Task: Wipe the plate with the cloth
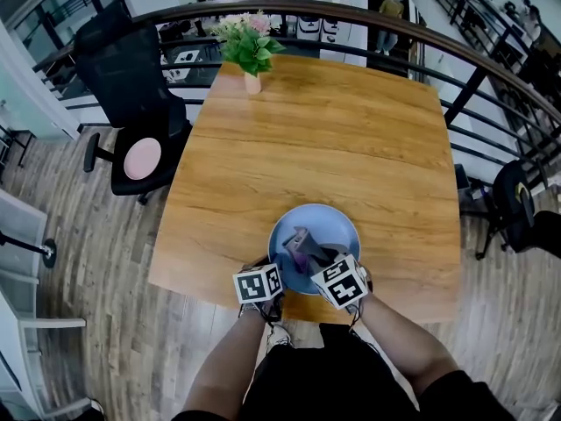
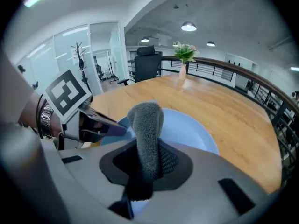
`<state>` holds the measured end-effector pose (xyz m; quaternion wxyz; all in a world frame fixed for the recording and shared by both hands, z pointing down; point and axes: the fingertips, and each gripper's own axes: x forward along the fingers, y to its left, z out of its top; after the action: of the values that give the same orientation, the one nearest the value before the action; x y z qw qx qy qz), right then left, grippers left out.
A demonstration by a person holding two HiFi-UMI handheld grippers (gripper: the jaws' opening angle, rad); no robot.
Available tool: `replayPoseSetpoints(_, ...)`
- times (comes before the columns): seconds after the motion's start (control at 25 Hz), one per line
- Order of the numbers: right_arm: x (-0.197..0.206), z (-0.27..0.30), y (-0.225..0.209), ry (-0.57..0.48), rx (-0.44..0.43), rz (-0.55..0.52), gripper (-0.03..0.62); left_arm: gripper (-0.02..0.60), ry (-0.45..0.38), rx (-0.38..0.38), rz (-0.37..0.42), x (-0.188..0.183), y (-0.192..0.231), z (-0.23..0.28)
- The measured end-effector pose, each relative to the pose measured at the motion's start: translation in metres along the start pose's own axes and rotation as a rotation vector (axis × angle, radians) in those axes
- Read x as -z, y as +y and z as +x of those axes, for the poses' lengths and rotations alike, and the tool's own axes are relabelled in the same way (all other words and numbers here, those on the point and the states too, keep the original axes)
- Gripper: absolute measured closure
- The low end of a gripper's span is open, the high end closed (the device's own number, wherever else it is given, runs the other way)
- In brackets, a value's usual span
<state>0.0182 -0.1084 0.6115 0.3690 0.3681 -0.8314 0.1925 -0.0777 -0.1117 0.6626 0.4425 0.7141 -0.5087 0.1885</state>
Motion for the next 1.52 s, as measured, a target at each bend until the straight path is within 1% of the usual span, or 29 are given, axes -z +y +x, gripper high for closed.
replayPoseSetpoints(0.12, 0.01, 0.007, 0.02, 0.024, -0.06, 0.058, 0.522, 0.52, 0.001, 0.0, -0.001, 0.0, 0.0, 0.0)
replayPoseSetpoints(0.24, 0.018, 0.011, 0.037, 0.058, -0.095, 0.084, 0.522, 0.52, 0.004, 0.005, -0.005, 0.0, 0.0, 0.0)
replayPoseSetpoints(0.4, 0.032, 0.015, 0.052, 0.119, -0.119, 0.056, 0.522, 0.523, 0.009, 0.012, -0.017, -0.001, 0.001, 0.0)
replayPoseSetpoints(0.52, 0.039, 0.012, 0.057, 0.166, -0.121, 0.002, 0.522, 0.523, 0.008, 0.01, -0.017, 0.0, 0.0, 0.0)
replayPoseSetpoints(0.68, 0.049, 0.008, 0.052, 0.228, -0.088, -0.122, 0.522, 0.523, 0.011, 0.012, -0.021, 0.001, 0.0, 0.001)
replayPoseSetpoints(0.92, 0.068, 0.004, 0.027, 0.288, 0.006, -0.276, 0.522, 0.523, 0.014, 0.019, -0.024, 0.0, 0.001, 0.001)
replayPoseSetpoints(1.24, 0.08, -0.005, -0.011, 0.327, 0.107, -0.36, 0.522, 0.523, 0.016, 0.02, -0.024, 0.001, -0.001, 0.0)
replayPoseSetpoints(1.52, 0.08, -0.007, -0.054, 0.337, 0.197, -0.349, 0.522, 0.523, 0.015, 0.02, -0.021, 0.001, 0.001, 0.002)
